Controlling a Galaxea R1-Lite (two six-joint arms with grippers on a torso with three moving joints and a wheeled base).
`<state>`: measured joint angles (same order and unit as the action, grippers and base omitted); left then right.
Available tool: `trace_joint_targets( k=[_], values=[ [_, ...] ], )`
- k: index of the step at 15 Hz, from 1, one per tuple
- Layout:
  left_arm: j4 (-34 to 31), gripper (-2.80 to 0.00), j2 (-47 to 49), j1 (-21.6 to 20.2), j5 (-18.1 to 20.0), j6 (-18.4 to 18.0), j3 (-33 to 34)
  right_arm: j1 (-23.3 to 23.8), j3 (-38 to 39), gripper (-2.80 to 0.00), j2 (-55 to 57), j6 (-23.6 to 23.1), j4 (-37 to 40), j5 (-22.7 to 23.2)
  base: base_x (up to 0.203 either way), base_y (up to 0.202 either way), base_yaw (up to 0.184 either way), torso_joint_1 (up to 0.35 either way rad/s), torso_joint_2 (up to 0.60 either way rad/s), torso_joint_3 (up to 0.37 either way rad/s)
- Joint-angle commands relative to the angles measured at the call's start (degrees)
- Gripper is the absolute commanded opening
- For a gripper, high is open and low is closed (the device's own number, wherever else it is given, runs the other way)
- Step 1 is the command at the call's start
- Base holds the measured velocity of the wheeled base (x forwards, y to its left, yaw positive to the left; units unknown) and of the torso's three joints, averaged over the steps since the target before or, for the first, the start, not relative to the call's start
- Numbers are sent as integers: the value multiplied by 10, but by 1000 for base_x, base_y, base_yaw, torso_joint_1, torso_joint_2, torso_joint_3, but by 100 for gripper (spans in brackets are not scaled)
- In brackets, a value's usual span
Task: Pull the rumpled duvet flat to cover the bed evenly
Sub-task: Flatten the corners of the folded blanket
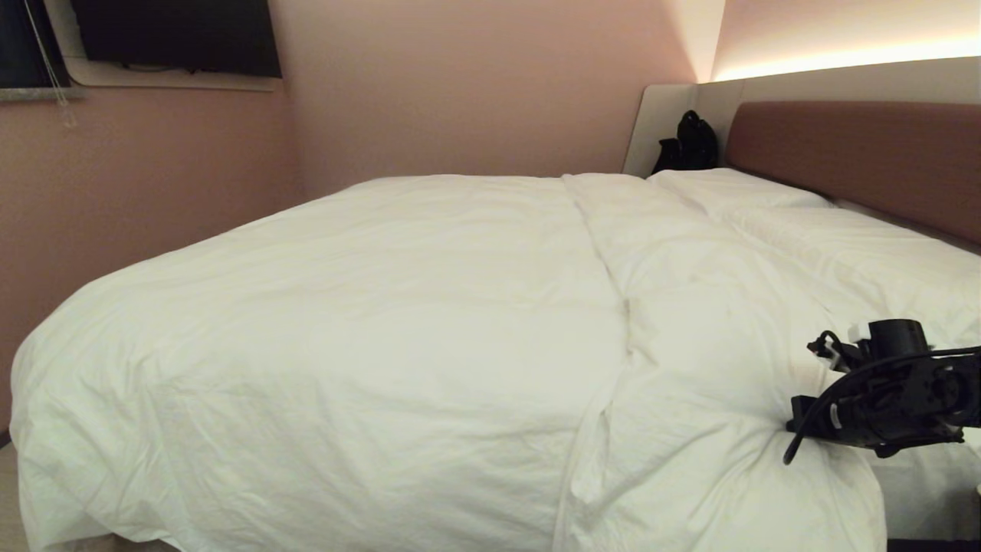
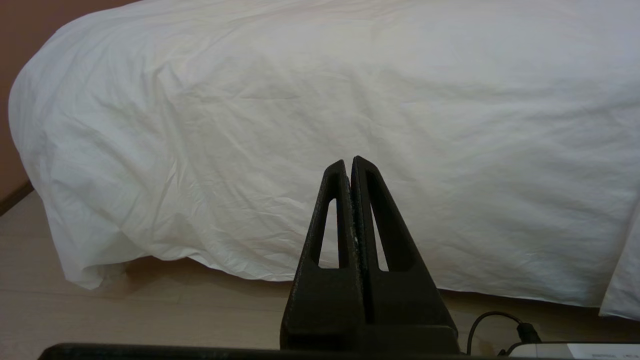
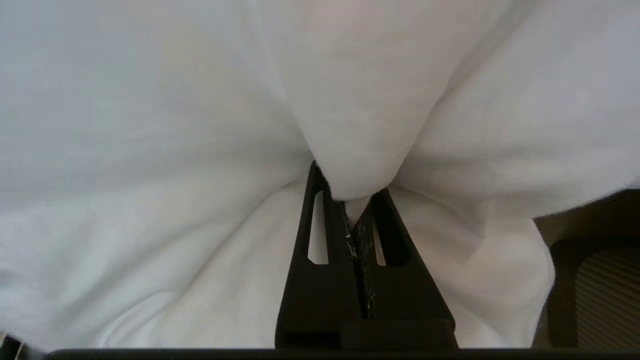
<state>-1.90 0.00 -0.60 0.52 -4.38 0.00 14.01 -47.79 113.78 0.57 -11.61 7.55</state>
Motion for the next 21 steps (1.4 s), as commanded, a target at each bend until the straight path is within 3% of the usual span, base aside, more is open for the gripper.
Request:
trace_joint_targets(
  k=[1, 5, 9, 11, 13, 21],
  values=[
    [0, -280, 0, 0, 0, 0, 0, 17, 14, -280, -53, -8, 4, 3, 0, 0, 0, 0, 0, 0],
    [0, -280, 0, 0, 0, 0, 0, 71, 34, -280, -145, -58, 60, 3, 0, 0, 0, 0, 0, 0],
    [0, -280, 0, 0, 0, 0, 0, 121, 28, -280, -229, -121, 183, -3, 0, 0, 0, 0, 0, 0],
    [0, -280, 0, 0, 0, 0, 0, 121, 28, -280, -230, -123, 185, -6, 0, 0, 0, 0, 0, 0],
    [-1, -280, 0, 0, 0, 0, 0, 122, 32, -280, -224, -124, 185, -37, 0, 0, 0, 0, 0, 0],
    [0, -280, 0, 0, 0, 0, 0, 121, 58, -280, -206, -122, 185, -39, 0, 0, 0, 0, 0, 0]
  ],
)
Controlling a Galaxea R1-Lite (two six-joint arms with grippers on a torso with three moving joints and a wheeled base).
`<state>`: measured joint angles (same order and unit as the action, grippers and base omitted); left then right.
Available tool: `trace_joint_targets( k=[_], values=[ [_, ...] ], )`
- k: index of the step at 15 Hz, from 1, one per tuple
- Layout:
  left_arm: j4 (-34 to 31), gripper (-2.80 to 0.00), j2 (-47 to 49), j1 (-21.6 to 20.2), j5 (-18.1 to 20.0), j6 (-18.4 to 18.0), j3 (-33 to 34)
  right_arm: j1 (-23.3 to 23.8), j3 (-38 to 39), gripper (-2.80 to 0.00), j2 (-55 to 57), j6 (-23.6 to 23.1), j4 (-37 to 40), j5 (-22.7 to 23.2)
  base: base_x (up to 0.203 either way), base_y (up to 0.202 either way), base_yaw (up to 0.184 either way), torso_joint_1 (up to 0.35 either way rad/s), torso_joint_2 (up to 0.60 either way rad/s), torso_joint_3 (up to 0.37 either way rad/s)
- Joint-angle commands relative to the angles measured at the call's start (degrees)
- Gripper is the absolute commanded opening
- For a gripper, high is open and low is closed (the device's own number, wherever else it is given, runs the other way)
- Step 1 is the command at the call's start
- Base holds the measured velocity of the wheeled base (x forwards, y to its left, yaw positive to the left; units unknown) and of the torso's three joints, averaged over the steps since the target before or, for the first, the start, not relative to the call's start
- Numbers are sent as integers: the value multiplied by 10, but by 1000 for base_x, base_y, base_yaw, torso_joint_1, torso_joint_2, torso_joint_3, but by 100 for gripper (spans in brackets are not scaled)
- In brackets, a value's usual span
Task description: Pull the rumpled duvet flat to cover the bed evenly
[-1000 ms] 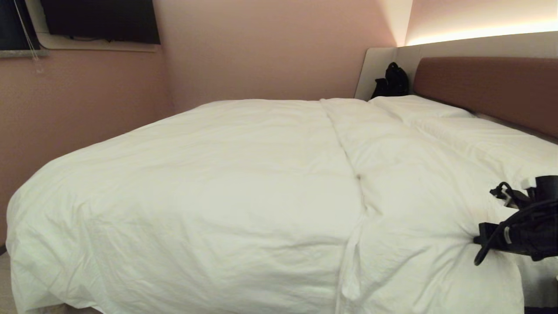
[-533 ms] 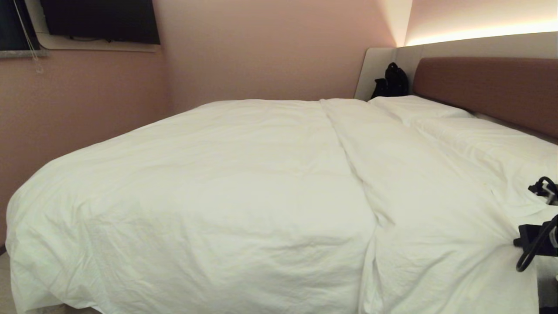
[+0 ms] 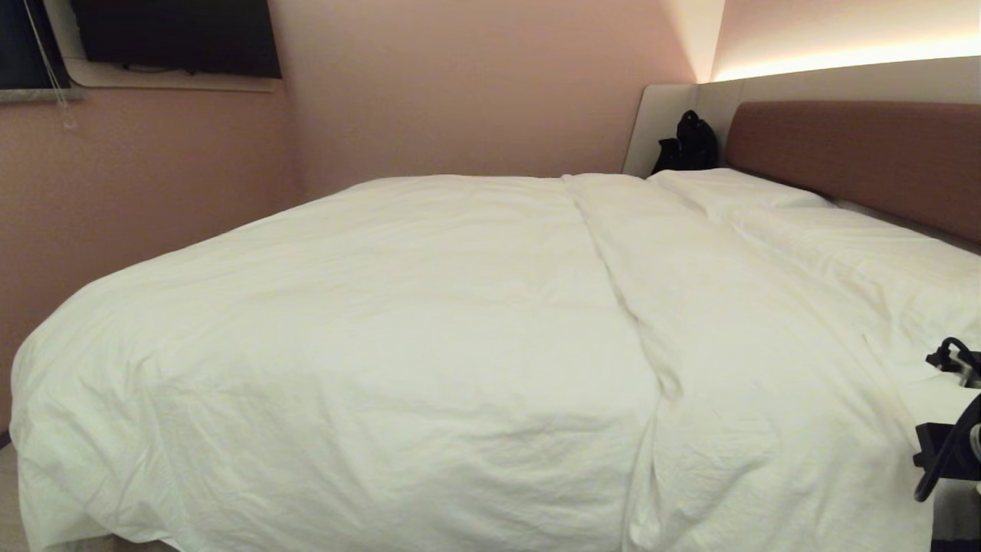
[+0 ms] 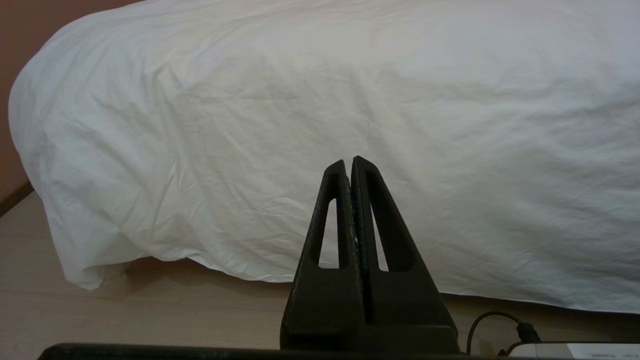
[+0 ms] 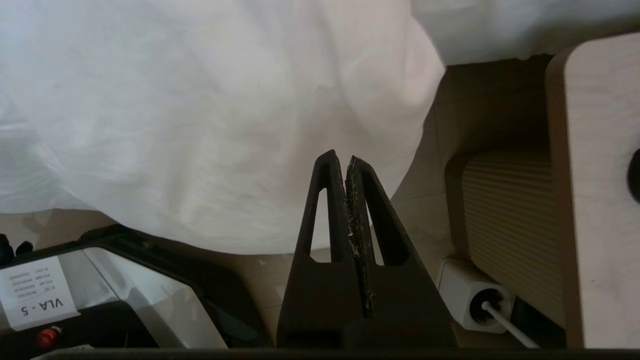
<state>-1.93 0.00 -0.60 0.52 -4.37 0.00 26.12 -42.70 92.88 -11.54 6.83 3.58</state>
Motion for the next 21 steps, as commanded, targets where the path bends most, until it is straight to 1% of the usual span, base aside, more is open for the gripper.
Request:
trace_joint_targets(
  k=[1, 3, 5, 7, 10, 13, 16, 19, 21],
  values=[
    [-1, -280, 0, 0, 0, 0, 0, 0, 15, -280, -2, -2, 0, 1, 0, 0, 0, 0, 0, 0],
    [0, -280, 0, 0, 0, 0, 0, 0, 34, -280, -16, -16, -2, 2, 0, 0, 0, 0, 0, 0],
    [-1, -280, 0, 0, 0, 0, 0, 1, 46, -280, -22, -20, -3, 3, 0, 0, 0, 0, 0, 0],
    [-1, -280, 0, 0, 0, 0, 0, 1, 48, -280, -31, -14, -2, 5, 0, 0, 0, 0, 0, 0],
    [-1, -280, 0, 0, 0, 0, 0, 1, 41, -280, -62, -9, -2, 25, 0, 0, 0, 0, 0, 0],
    [-1, -280, 0, 0, 0, 0, 0, 0, 28, -280, -81, 10, -3, 30, 0, 0, 0, 0, 0, 0],
    [0, -280, 0, 0, 0, 0, 0, -1, -32, -280, -134, 42, -2, 60, 0, 0, 0, 0, 0, 0],
    [0, -280, 0, 0, 0, 0, 0, -3, -56, -280, -156, 56, -1, 87, 0, 0, 0, 0, 0, 0],
    [0, -280, 0, 0, 0, 0, 0, -4, -69, -280, -186, 61, -2, 136, 0, 0, 0, 0, 0, 0]
  ],
)
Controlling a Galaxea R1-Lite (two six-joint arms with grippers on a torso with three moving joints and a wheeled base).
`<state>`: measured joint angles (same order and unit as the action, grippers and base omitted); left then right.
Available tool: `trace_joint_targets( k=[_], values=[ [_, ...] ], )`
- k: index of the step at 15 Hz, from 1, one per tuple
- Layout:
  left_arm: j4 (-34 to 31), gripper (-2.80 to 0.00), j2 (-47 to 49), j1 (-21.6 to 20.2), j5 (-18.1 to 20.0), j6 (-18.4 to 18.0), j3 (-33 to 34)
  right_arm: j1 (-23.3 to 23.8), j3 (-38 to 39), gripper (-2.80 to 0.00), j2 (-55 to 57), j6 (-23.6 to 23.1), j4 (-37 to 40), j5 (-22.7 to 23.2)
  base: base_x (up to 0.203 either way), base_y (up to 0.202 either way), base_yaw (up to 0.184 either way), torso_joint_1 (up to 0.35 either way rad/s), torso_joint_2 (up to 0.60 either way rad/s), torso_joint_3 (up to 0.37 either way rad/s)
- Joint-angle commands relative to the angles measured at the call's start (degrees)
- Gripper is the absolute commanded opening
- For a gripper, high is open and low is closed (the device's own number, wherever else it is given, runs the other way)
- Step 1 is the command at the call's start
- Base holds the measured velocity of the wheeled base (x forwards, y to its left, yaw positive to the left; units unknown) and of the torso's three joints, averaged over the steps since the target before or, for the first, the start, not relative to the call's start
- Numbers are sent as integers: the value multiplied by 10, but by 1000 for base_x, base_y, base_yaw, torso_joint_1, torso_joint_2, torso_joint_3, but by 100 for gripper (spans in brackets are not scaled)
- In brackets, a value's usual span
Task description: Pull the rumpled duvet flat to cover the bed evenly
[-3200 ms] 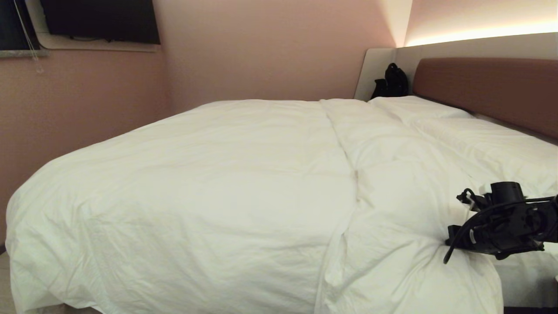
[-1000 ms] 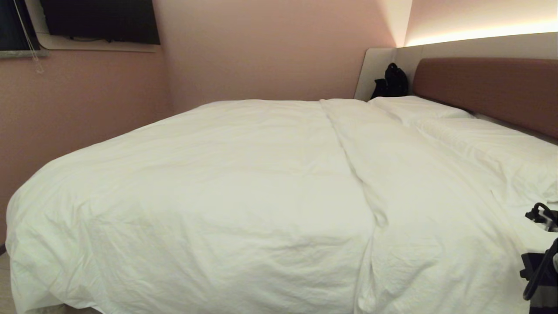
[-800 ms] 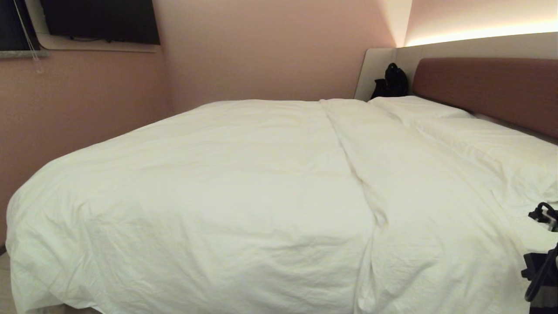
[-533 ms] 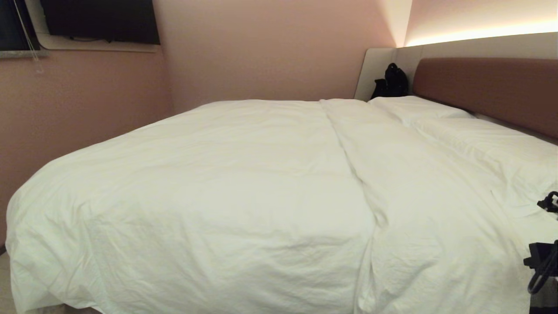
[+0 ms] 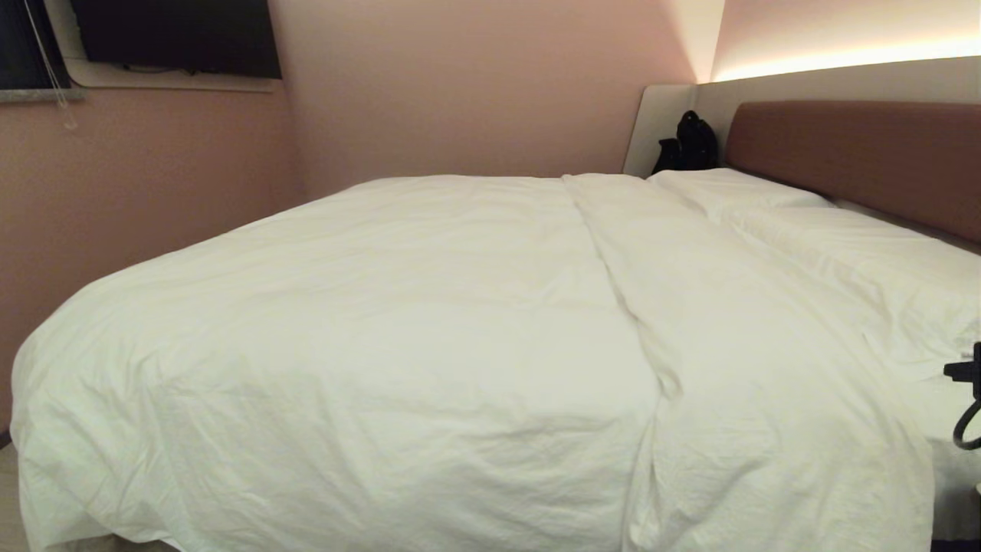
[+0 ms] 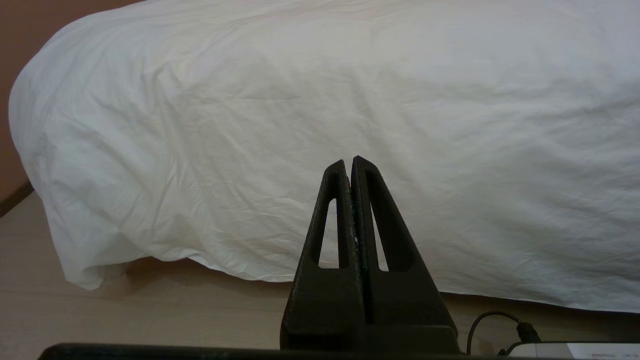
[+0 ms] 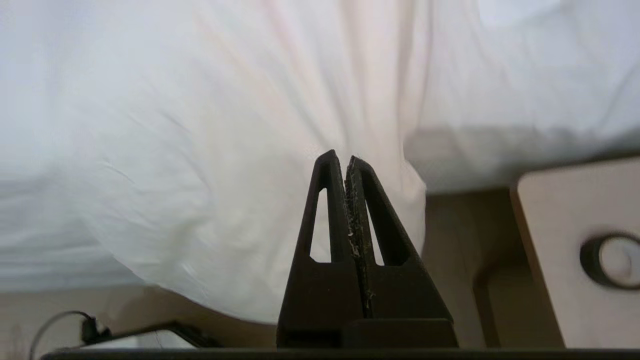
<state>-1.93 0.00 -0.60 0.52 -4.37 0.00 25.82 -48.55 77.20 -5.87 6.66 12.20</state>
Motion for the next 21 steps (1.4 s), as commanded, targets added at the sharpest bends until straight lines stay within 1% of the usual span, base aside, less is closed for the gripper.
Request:
trace_joint_targets(
  k=[1, 4, 11, 13, 17, 18, 21],
  values=[
    [0, -280, 0, 0, 0, 0, 0, -1, -12, -280, -42, 12, -1, 63, 0, 0, 0, 0, 0, 0],
    [-1, -280, 0, 0, 0, 0, 0, -5, -11, -280, -83, 28, -1, 84, 0, 0, 0, 0, 0, 0],
    [-1, -280, 0, 0, 0, 0, 0, -43, -15, -280, -178, 116, -15, 89, 0, 0, 0, 0, 0, 0],
    [0, -280, 0, 0, 0, 0, 0, -50, -12, -280, -253, 132, -12, 88, 0, 0, 0, 0, 0, 0],
    [0, -280, 0, 0, 0, 0, 0, -56, 3, -280, -402, 144, 16, 88, 0, 0, 0, 0, 0, 0],
    [0, -280, 0, 0, 0, 0, 0, -56, 6, -280, -421, 146, 26, 88, 0, 0, 0, 0, 0, 0],
    [-1, -280, 0, 0, 0, 0, 0, -57, 7, -280, -501, 175, 62, 82, 0, 0, 0, 0, 0, 0]
  ],
)
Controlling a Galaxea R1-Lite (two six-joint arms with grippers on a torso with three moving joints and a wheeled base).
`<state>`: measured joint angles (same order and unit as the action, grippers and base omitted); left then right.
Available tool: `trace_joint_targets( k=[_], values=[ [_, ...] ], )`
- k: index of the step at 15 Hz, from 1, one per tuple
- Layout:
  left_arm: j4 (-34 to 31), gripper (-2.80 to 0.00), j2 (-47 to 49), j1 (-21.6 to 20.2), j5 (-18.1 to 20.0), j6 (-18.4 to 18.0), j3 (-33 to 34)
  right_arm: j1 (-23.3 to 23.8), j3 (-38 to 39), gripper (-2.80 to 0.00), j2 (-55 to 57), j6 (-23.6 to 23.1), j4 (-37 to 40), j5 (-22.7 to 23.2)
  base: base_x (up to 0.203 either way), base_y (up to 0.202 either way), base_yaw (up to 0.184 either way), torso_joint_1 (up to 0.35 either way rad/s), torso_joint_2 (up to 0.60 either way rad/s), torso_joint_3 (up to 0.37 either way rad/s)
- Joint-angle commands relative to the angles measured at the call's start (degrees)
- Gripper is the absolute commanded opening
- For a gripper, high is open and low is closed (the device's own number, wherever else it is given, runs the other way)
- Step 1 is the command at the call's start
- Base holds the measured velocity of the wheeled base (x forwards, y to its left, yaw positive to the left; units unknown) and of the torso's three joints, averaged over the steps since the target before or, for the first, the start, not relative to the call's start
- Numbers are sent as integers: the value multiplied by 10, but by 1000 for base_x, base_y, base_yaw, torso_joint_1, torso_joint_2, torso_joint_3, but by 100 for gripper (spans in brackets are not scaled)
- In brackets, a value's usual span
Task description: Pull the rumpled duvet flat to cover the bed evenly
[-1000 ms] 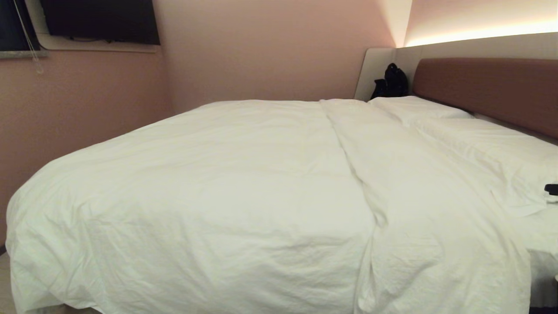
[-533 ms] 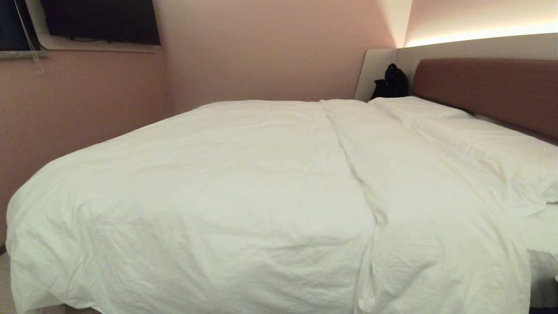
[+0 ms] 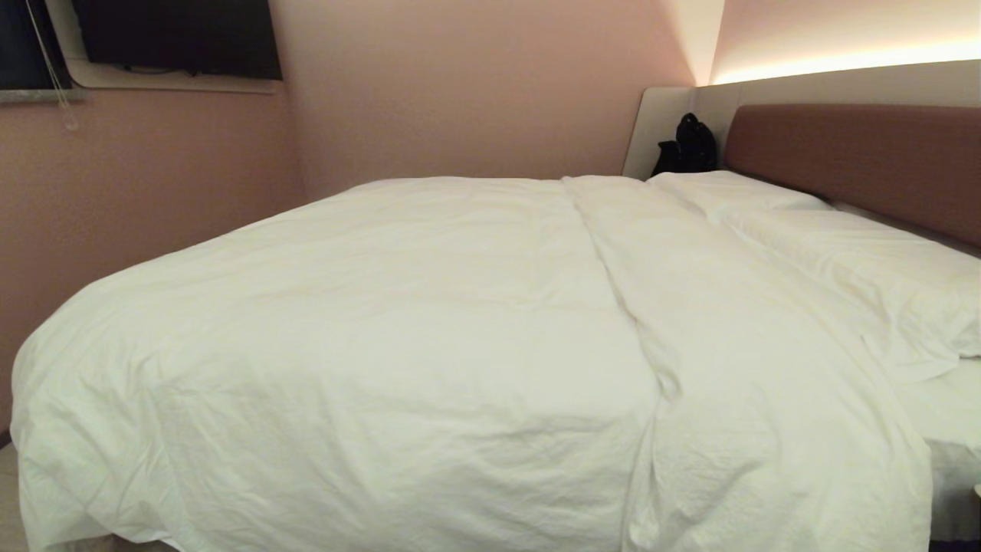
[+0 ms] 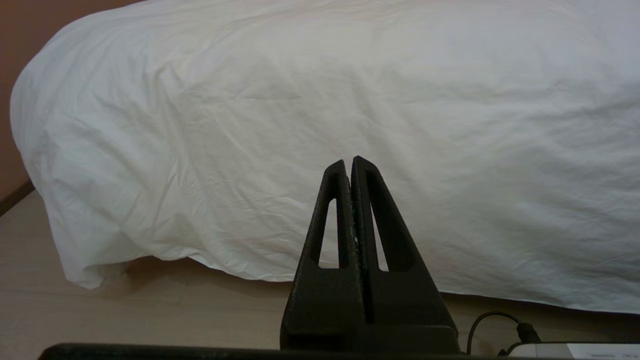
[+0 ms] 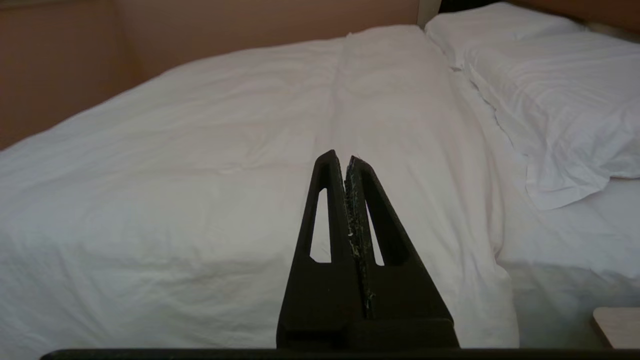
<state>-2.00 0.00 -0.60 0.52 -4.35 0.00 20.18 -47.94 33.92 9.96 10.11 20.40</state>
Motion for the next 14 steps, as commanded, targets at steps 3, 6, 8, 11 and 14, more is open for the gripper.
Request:
trace_joint_targets(
  k=[3, 6, 8, 11, 14],
  values=[
    [1, -280, 0, 0, 0, 0, 0, -22, 11, -280, -148, 23, 62, -4, 0, 0, 0, 0, 0, 0],
    [1, -280, 0, 0, 0, 0, 0, -51, 29, -280, -181, 28, 91, -23, 0, 0, 0, 0, 0, 0],
    [0, -280, 0, 0, 0, 0, 0, -61, 44, -280, -182, 27, 82, -15, 0, 0, 0, 0, 0, 0],
    [1, -280, 0, 0, 0, 0, 0, -90, 44, -280, -182, 27, 74, -16, 0, 0, 0, 0, 0, 0],
    [1, -280, 0, 0, 0, 0, 0, -115, 42, -280, -181, 26, 59, -18, 0, 0, 0, 0, 0, 0]
  ],
)
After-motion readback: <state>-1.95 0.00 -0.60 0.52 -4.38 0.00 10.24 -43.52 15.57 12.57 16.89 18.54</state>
